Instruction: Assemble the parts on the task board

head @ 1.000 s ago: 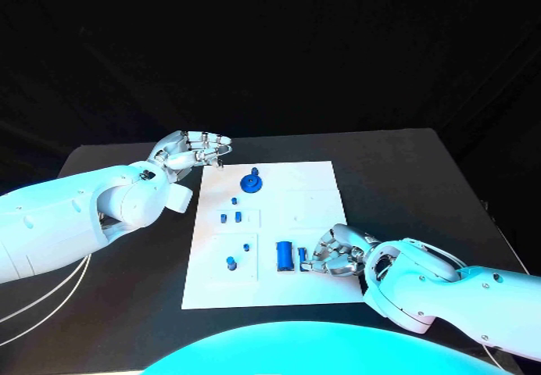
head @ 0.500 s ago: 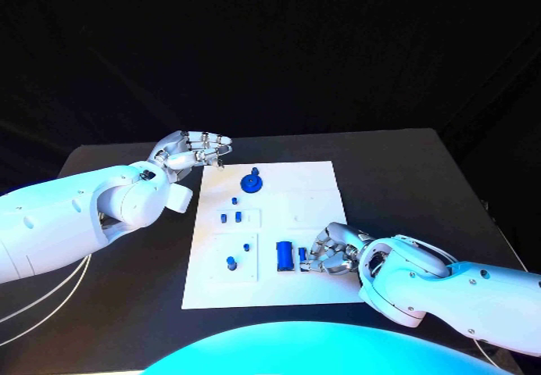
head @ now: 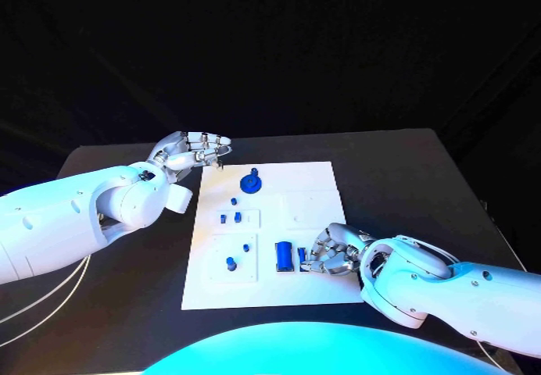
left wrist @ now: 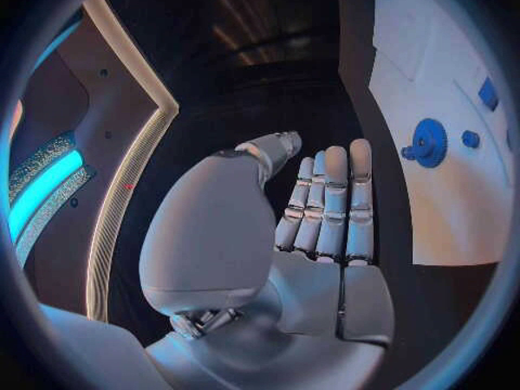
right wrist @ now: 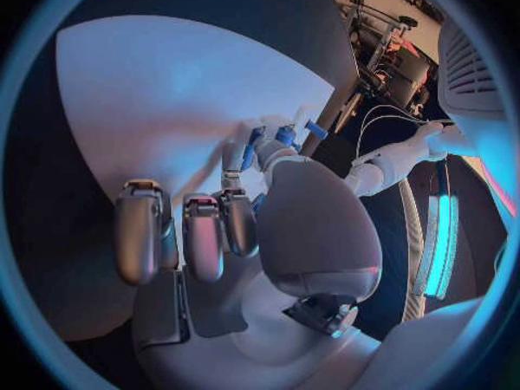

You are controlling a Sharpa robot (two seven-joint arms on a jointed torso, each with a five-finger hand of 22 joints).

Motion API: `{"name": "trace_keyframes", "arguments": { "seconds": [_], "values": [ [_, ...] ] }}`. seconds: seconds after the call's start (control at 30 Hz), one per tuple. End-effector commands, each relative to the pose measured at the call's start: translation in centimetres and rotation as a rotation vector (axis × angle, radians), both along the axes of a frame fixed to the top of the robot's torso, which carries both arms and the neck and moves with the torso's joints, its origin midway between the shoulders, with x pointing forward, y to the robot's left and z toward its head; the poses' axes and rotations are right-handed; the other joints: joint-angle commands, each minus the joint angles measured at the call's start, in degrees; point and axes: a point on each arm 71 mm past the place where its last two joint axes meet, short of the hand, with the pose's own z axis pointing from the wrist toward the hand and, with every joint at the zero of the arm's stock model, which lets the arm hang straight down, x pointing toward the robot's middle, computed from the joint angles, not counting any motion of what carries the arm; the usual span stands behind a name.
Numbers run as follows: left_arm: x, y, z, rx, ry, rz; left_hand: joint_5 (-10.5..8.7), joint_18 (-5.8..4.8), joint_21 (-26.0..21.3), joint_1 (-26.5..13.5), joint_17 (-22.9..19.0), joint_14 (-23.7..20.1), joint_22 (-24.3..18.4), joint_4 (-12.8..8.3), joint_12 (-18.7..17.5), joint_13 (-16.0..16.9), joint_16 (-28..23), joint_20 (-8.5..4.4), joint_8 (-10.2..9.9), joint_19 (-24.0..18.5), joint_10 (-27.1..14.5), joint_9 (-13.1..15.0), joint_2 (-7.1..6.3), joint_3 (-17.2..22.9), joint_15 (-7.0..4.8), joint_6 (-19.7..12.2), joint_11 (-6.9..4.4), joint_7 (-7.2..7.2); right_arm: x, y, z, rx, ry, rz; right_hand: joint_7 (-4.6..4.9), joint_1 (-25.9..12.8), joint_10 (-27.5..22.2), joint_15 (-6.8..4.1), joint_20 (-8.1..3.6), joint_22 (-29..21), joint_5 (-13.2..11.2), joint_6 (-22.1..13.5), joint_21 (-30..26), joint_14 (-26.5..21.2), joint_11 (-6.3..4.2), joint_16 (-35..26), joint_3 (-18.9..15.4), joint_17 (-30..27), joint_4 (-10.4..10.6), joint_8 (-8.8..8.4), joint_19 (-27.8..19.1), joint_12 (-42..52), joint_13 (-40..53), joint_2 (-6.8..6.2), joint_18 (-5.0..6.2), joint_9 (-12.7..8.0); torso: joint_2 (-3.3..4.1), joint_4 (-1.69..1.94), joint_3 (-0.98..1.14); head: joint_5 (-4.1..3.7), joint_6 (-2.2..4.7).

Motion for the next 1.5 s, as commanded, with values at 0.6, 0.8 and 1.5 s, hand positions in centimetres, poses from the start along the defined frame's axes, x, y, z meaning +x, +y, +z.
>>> {"name": "trace_keyframes", "arguments": {
  "seconds": [0.6,0.8,1.5],
  "values": [
    [1.3,0.1,-0.1,-0.080,-0.052,0.081,-0.01,0.52,-15.7,-1.3,-2.8,-5.8,-9.2,5.1,-0.3,-2.5,-1.9,2.86,1.6,-4.5,-2.1,0.1,0.18,-3.5,1.44,-1.6,0.70,0.42,10.9,-4.8,4.1,0.702,-0.204,-0.160,6.01,9.5,-27.0,4.58,4.23,-5.3,0.1,-11.9,-56.3,-10.8,5.34,-26.3,-5.7,-27.1,-0.3,-6.08,-19.8,-36.5,-21.0,3.64,7.21,-1.5,-1.90,-0.34,-1.33,0.00,6.21],
    [2.8,0.0,-0.7,-0.126,-0.089,0.149,0.09,0.61,-29.4,0.5,-3.4,-0.3,-18.3,6.9,-6.6,-6.8,1.6,5.31,1.5,-8.0,0.2,-1.0,0.31,-4.4,1.15,-1.6,0.58,-0.09,15.5,-7.0,4.0,0.822,-0.226,-0.276,7.48,12.6,-32.8,6.93,6.64,-15.2,0.2,-14.8,-67.2,-22.1,7.35,-45.1,-0.8,-39.6,-0.3,-4.54,-25.2,-49.0,-37.7,3.10,7.15,-2.4,-2.70,-0.17,-1.42,0.01,9.00],
    [2.5,-2.6,-1.6,-0.068,-0.087,0.235,-14.17,-9.71,-50.1,-82.1,-25.5,-50.9,-44.8,-5.2,-26.8,-11.0,-68.5,-10.02,-14.9,-46.1,-49.7,-20.0,13.07,-30.3,-4.82,-47.8,-8.71,-11.86,16.2,-6.3,4.6,0.883,-0.311,-0.444,-3.21,-71.3,-84.0,4.11,-2.26,-74.9,-11.5,-59.2,-77.7,-83.8,0.82,-88.7,-12.8,-74.9,-16.7,-25.95,-84.0,-80.9,-74.9,11.07,-3.06,-27.0,-4.51,3.18,-0.90,-1.14,14.92]
  ]
}}
